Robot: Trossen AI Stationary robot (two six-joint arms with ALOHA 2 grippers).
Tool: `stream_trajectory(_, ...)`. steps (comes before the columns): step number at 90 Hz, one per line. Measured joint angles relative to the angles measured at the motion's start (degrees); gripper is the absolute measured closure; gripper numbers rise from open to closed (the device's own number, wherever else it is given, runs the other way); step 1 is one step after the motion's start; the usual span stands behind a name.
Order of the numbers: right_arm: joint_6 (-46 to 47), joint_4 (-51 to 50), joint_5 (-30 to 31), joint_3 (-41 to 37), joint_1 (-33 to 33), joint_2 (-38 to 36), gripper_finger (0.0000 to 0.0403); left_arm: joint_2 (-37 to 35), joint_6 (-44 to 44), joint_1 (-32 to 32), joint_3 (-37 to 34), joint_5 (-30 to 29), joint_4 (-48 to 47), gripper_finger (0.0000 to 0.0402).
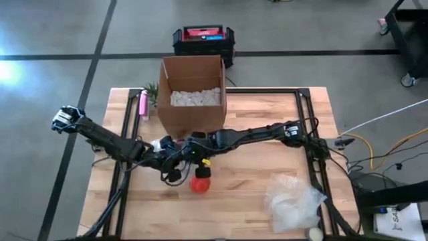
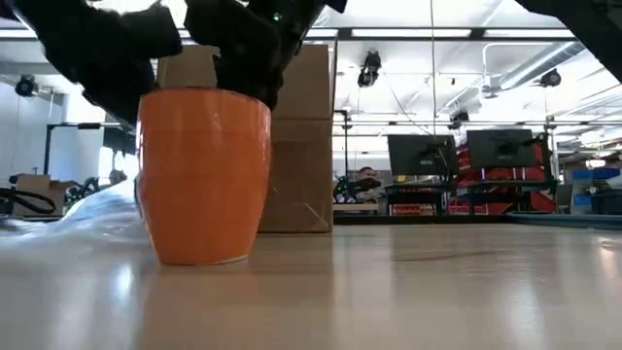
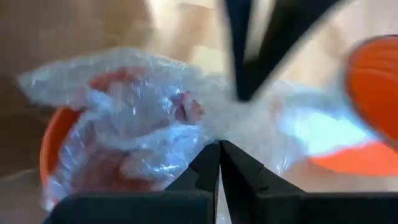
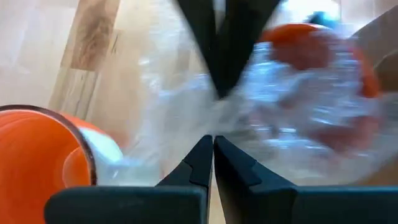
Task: Wrap mug
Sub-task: Wrap the black mug with transparent bubble wrap
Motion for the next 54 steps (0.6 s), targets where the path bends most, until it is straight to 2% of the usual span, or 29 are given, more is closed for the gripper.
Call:
stream_trajectory(10, -0.01, -0.98, -0.10, 0.62, 0.12, -0.20, 0.0403, -0.40, 0.47, 0.00, 1.16, 2.68, 0.84, 0.0401)
stream_trajectory(24, -0.18, -1.43, -0.05, 1.61, -0.12, -0.43, 0.0403, -1.27, 2.69, -0.15, 3.73, 3.07, 0.74, 0.0401)
stream_trajectory(30, -0.58, -1.81, -0.04, 2.02, -0.31, -0.43, 0.0403, -1.99, 4.30, -0.15, 4.76, 2.57, -1.11, 0.0402)
stream_trajectory(42, -0.72, -1.69, -0.04, 2.14, -0.55, -0.56, 0.0403, -2.86, 5.55, 0.75, 5.33, -2.22, -5.86, 0.0402)
stream_trajectory(54, -0.79, -1.79, 0.00, 2.14, -0.77, -0.56, 0.0403, -2.12, 5.11, 3.26, 3.17, -0.54, -6.28, 0.0402)
